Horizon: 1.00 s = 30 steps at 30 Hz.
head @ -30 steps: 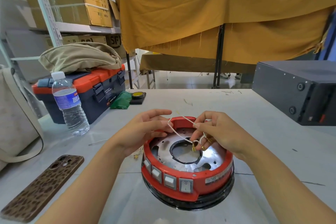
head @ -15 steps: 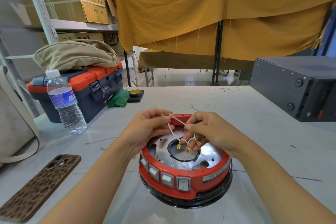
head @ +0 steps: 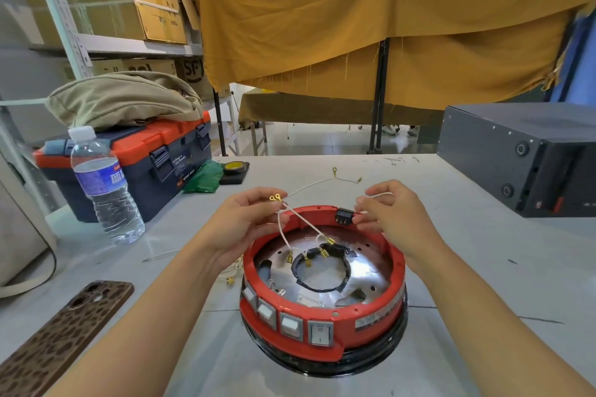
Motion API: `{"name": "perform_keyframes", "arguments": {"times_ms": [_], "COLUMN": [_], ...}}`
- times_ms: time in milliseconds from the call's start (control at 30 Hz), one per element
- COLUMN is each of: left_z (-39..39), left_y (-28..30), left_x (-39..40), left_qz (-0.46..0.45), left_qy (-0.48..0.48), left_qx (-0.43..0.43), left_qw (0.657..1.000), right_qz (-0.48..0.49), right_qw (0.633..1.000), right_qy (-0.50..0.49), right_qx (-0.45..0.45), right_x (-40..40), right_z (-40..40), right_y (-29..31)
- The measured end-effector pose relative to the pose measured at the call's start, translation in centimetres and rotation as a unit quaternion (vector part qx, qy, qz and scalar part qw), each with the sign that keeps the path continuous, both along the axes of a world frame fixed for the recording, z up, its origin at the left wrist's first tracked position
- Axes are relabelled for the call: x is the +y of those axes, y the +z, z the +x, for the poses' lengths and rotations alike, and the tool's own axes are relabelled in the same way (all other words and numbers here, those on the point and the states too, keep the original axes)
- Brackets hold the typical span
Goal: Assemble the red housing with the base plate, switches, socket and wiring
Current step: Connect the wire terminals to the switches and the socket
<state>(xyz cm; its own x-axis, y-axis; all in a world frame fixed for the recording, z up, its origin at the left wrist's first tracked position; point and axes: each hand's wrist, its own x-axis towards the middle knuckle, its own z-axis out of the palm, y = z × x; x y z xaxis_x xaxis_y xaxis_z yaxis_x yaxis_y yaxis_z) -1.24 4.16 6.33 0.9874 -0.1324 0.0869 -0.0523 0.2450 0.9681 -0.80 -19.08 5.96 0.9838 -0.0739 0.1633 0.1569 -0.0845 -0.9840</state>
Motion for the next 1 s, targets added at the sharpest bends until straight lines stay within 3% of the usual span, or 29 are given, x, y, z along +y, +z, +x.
{"name": "perform_keyframes", "arguments": {"times_ms": [200,367,433,500,567,700,833,933,1000], "left_z": [0.4,0.5,0.4,0.4,0.2,0.1,0.1,0.1,0.2], "left_y": [-0.4,-0.4,-0.2,0.1,0.4,0.8,1.8,2.6,2.9], "left_x": [-0.4,-0.9,-1.0,-1.0,-1.1,-1.4,-1.4,-1.6,-2.0], "left_qz": [0.046,0.233,0.336,0.470,0.545,0.595,0.588,0.627,0.611], "left_qy": [-0.031,0.017,0.037,0.049,0.031,-0.042,-0.150,-0.160,-0.145], "left_qx": [0.021,-0.005,-0.024,-0.056,-0.080,-0.084,-0.073,-0.079,-0.099], "left_qw": [0.998,0.972,0.941,0.880,0.834,0.798,0.792,0.759,0.772], "right_qz": [0.078,0.077,0.048,0.025,0.005,-0.034,-0.061,-0.089,-0.102], "right_qw": [0.996,0.995,0.996,0.996,0.996,0.994,0.992,0.989,0.988], "right_qy": [0.042,0.066,0.078,0.087,0.092,0.103,0.109,0.107,0.109], "right_qx": [-0.024,-0.022,-0.019,-0.018,-0.016,-0.023,-0.035,-0.041,-0.041], "right_x": [0.1,0.0,-0.1,-0.2,-0.2,-0.1,-0.1,-0.1,-0.1], "right_z": [0.5,0.5,0.4,0.4,0.4,0.3,0.3,0.4,0.3], "right_y": [-0.2,-0.2,-0.2,-0.2,-0.3,-0.5,-0.6,-0.6,-0.7]}}
